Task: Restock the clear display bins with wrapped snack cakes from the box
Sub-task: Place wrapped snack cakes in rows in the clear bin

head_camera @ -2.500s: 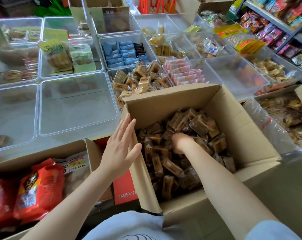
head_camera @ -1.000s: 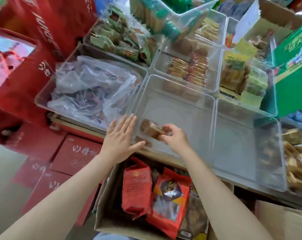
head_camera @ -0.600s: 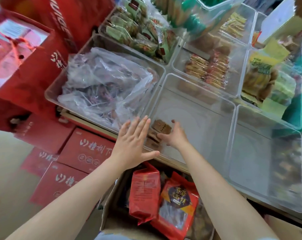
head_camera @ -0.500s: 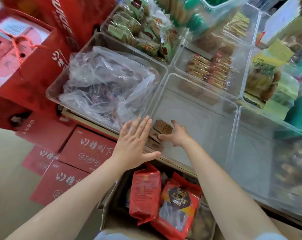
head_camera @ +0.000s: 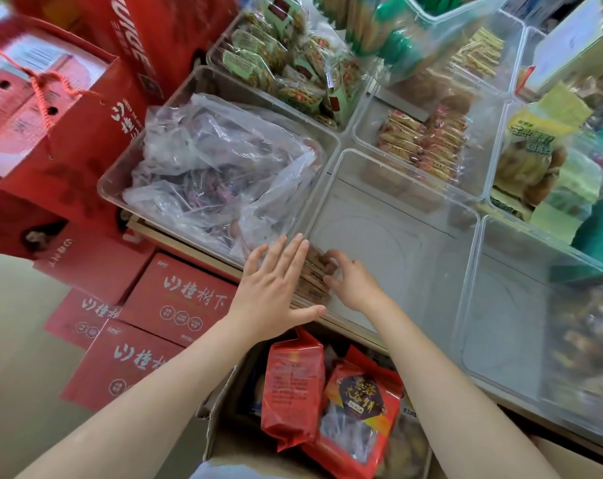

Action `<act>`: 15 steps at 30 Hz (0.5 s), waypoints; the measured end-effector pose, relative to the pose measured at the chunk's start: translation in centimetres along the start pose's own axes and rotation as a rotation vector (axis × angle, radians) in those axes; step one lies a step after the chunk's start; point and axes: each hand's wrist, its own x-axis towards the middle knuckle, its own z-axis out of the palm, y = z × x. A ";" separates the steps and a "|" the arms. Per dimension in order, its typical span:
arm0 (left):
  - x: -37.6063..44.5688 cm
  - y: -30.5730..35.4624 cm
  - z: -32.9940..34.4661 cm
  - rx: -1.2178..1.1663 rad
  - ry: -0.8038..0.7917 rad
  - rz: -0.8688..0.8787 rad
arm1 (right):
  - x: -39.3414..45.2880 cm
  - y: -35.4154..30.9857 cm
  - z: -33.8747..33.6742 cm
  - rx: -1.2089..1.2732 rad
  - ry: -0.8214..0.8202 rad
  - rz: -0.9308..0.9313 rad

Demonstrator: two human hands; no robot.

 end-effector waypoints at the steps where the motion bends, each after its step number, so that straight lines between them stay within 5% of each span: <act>1: 0.0 0.0 0.0 0.003 -0.002 0.000 | 0.0 -0.2 0.0 0.041 -0.044 0.018; 8: 0.1 -0.1 -0.1 -0.008 -0.023 -0.004 | 0.0 -1.5 -0.6 0.392 -0.186 0.192; 15: 0.1 0.1 -0.1 -0.014 -0.014 -0.005 | 0.3 -1.9 0.3 0.471 -0.061 0.131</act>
